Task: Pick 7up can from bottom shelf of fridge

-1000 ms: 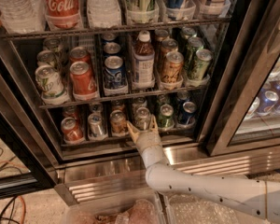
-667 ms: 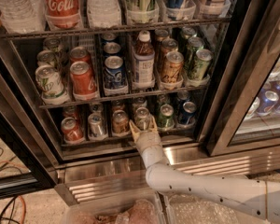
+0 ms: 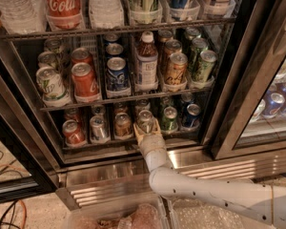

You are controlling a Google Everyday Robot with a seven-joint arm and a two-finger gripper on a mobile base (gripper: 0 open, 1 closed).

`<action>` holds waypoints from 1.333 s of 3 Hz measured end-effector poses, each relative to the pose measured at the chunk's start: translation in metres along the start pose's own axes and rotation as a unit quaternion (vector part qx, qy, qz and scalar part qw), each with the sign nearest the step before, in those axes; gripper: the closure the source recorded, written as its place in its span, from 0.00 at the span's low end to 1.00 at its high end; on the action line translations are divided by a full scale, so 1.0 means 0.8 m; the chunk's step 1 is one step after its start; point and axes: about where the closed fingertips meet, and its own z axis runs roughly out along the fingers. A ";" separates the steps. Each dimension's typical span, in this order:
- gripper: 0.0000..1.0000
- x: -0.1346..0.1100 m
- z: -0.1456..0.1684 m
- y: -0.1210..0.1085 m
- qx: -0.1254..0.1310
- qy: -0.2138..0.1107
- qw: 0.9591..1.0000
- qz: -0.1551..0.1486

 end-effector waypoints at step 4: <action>1.00 -0.099 -0.045 -0.014 -0.030 -0.049 0.998 -0.014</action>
Offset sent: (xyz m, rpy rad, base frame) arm -0.0132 -0.0141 0.0625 0.0042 -0.0756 0.0176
